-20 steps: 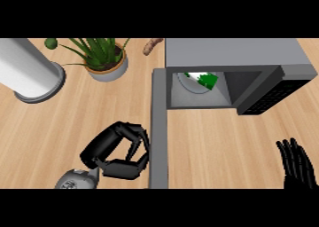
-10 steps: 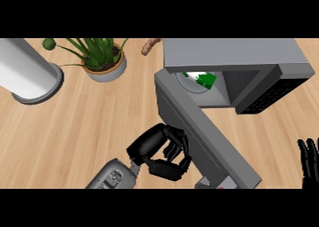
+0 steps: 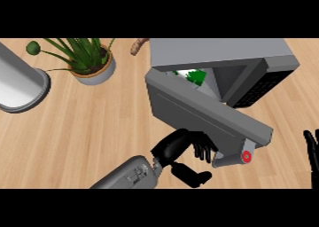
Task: Pick up the milk, place it into the microwave and close the microwave
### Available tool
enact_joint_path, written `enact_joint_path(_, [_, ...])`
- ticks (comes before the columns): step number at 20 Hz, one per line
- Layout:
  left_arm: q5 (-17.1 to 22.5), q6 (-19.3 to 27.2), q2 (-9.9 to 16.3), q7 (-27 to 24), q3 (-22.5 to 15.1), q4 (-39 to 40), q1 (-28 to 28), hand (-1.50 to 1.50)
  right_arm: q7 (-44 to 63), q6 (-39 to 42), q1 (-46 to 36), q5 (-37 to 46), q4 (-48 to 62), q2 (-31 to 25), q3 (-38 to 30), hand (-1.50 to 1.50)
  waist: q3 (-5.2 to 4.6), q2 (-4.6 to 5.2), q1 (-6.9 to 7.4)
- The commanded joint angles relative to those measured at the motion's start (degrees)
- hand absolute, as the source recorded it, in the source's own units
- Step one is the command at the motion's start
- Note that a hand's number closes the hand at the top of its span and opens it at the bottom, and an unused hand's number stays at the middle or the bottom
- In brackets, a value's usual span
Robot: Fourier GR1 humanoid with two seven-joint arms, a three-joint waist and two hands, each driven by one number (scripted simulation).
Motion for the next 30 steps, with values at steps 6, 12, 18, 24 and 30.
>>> enact_joint_path(6, [14.85, 8.23, -0.42, -7.71, -2.95, -0.40, -7.38, 1.50, 5.00, 4.19, -4.45, -2.78, -6.02, -4.04, 0.97, -1.50, -0.26, 1.29, -4.85])
enact_joint_path(12, [20.60, 10.32, -0.42, -8.37, -1.66, 3.35, -14.11, 1.50, 6.55, 5.72, -5.58, -3.69, -9.10, -5.07, 2.29, -1.50, -0.16, 2.04, -8.72])
enact_joint_path(18, [24.79, 11.72, -0.43, -8.98, -0.34, 6.88, -20.34, 1.50, 8.49, 6.37, -6.10, -5.72, -11.66, -7.14, 0.28, -1.50, -0.04, 2.49, -12.31])
enact_joint_path(24, [28.05, 14.25, -0.39, -8.38, 1.02, 10.23, -25.80, 1.50, 10.92, 7.96, -7.53, -8.18, -12.92, -9.44, -0.66, -1.50, 0.08, 3.11, -14.55])
enact_joint_path(30, [30.80, 15.77, -0.34, -8.29, 1.88, 13.93, -29.11, 1.50, 12.11, 8.95, -8.80, -9.87, -13.82, -10.82, -1.49, -1.50, 0.15, 3.81, -16.77])
